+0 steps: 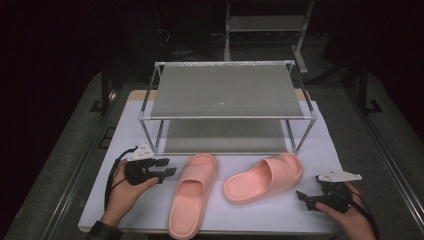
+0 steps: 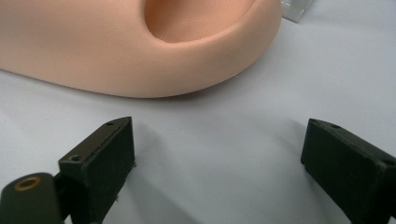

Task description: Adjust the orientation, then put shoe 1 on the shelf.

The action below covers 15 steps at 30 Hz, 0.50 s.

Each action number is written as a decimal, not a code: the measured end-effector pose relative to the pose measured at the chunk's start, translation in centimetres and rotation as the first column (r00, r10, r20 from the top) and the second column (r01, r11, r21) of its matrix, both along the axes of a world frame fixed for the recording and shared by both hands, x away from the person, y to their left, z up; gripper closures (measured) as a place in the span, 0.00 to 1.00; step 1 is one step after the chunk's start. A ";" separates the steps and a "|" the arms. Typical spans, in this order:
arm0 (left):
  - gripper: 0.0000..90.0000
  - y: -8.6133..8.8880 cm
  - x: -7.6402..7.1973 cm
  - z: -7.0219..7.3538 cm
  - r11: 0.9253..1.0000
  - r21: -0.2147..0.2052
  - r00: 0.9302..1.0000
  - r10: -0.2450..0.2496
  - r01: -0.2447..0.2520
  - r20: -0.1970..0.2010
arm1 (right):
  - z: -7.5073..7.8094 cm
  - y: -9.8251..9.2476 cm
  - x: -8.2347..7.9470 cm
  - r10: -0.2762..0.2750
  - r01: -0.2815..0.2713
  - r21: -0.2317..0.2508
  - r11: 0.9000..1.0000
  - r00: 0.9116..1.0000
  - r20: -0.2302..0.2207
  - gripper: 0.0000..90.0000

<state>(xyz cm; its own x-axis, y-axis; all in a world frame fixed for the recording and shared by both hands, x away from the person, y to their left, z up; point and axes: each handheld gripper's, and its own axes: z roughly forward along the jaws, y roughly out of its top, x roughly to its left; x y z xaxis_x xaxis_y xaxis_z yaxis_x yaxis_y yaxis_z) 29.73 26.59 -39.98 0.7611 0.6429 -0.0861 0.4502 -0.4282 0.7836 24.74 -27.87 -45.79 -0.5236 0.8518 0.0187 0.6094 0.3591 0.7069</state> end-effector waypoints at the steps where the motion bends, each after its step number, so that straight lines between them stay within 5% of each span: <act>1: 0.56 0.2 -0.4 0.0 1.000 -0.002 1.000 0.002 -0.002 -0.001 | 0.0 0.0 0.0 0.000 0.000 0.000 1.000 1.000 0.000 0.10; 15: 0.49 1.2 -4.1 -1.2 0.999 -0.020 0.999 -0.026 0.026 -0.024 | 0.0 0.0 0.0 0.001 -0.001 -0.001 1.000 1.000 -0.001 0.10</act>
